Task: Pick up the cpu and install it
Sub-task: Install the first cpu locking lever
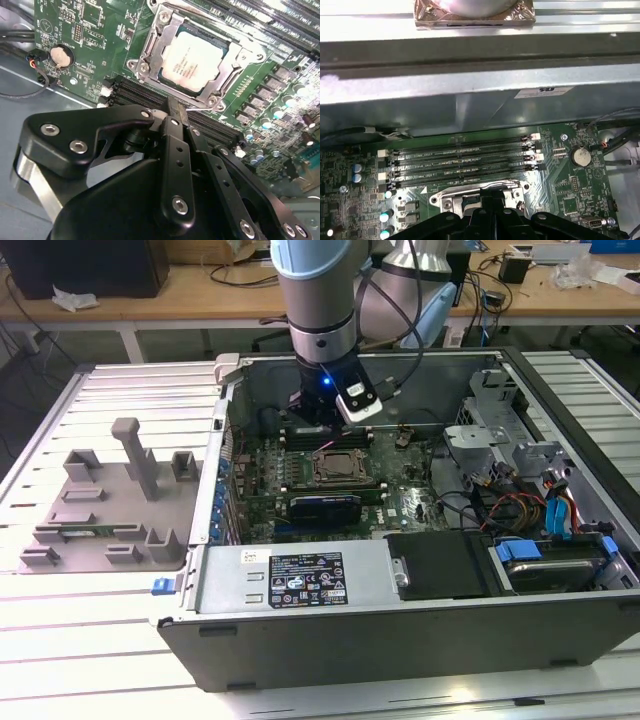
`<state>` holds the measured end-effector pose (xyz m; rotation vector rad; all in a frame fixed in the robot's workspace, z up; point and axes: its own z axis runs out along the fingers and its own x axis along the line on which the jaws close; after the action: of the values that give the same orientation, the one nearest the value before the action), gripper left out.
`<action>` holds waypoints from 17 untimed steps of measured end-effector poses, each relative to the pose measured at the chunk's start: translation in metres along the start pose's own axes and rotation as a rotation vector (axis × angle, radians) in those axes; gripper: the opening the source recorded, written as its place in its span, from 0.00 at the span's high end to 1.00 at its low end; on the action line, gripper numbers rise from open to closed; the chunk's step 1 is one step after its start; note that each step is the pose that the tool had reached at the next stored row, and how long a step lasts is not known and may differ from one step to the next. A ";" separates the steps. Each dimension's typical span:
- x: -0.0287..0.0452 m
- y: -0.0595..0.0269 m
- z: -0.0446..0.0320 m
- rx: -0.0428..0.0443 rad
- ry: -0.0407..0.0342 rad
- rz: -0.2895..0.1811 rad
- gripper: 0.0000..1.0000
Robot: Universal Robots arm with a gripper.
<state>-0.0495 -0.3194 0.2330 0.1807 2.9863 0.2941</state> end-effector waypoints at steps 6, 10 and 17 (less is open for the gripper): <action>0.0023 0.0111 0.0070 0.0239 -0.0071 -0.001 0.89; 0.0033 0.0168 0.0100 0.0327 -0.0156 -0.003 0.89; 0.0100 0.0206 0.0135 0.0494 -0.0523 -0.012 0.89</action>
<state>-0.0552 -0.2955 0.2228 0.1729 2.9434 0.2110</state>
